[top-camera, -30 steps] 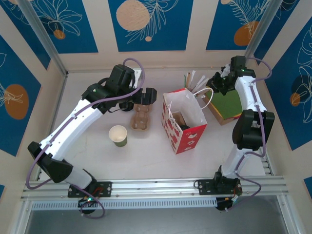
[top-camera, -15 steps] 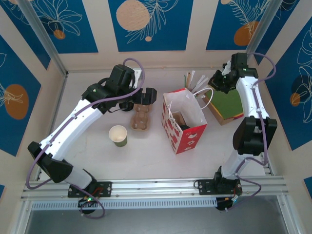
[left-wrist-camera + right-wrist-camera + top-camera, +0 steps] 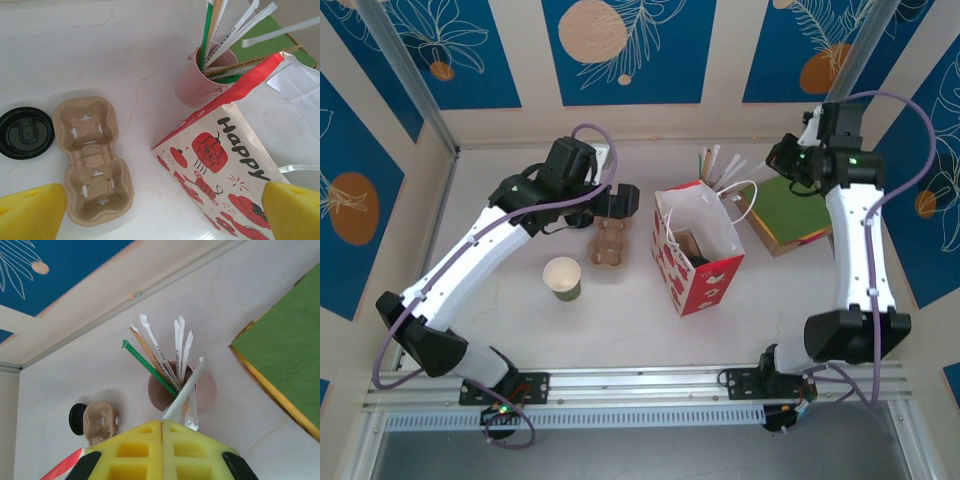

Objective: Pack the takeout coffee

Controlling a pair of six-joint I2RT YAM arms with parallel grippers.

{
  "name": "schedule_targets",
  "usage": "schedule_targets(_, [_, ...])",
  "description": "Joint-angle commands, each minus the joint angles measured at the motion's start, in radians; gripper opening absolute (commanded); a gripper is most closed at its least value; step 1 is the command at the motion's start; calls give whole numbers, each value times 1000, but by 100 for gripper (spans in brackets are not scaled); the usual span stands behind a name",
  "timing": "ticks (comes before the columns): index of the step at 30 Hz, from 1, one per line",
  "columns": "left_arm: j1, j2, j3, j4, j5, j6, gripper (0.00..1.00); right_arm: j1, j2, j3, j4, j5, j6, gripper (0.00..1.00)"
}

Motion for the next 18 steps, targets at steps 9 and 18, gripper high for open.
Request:
schedule_targets(9, [7,-106,-71,29,-17,-22,100,4,-176,24,-25,-15,-24,0])
schedule_targets(18, [8,-171,-128,61,-27,-33,100,91,-347,74,46,-36,-66,0])
